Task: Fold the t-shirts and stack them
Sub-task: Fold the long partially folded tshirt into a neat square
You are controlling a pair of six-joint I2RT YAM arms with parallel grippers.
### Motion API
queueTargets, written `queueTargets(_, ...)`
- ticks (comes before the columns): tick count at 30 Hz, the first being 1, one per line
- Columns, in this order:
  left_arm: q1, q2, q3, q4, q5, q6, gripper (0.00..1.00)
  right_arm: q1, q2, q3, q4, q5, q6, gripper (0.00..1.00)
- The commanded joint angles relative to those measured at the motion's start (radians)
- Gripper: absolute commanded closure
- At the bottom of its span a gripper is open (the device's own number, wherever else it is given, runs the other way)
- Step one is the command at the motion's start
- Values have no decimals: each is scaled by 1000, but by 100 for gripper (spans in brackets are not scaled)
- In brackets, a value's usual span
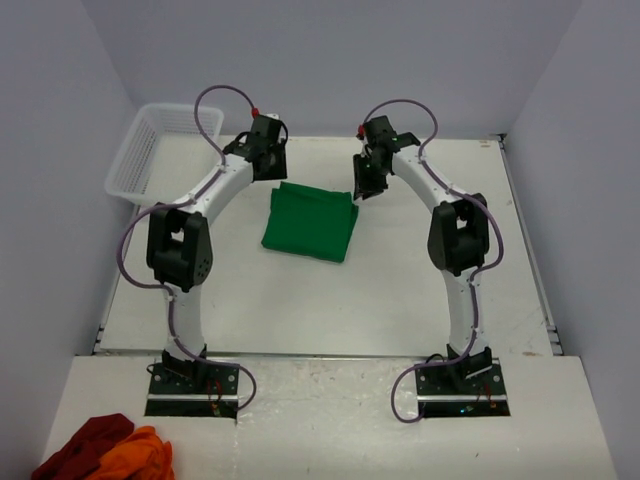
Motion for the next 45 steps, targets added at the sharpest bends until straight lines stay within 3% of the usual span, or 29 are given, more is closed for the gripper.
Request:
queueTargets(1, -39, -95, -75, 62, 53, -19, 62, -3, -77, -21, 49, -66, -2, 88)
queueTargets(2, -39, -95, -83, 66, 70, -24, 67, -3, -69, -16, 51, -114, 5, 100)
queueTargets(4, -47, -92, -88, 66, 87, -24, 86, -3, -57, -16, 69, -186, 10, 100)
queueTargets(6, -53, -86, -95, 71, 84, -23, 96, 0, -35, -16, 81, -243, 33, 100)
queueTargets(8, -53, -75, -91, 71, 81, -16, 99, 2, -3, -4, 95, -292, 47, 100)
queueTargets(15, -45, 34, -16, 40, 4, 0, 100, 6, 75, 44, 72, -321, 75, 100)
queueTargets(29, -1, 217, 55, 57, 33, 5, 100, 5, 70, -65, 51, -272, 121, 100)
queueTargets(39, 1, 211, 47, 83, 70, 20, 99, 5, 52, -162, 72, -252, 136, 100)
queueTargets(45, 1, 129, -12, 100, 73, 16, 98, 6, -26, -218, 107, -217, 102, 100)
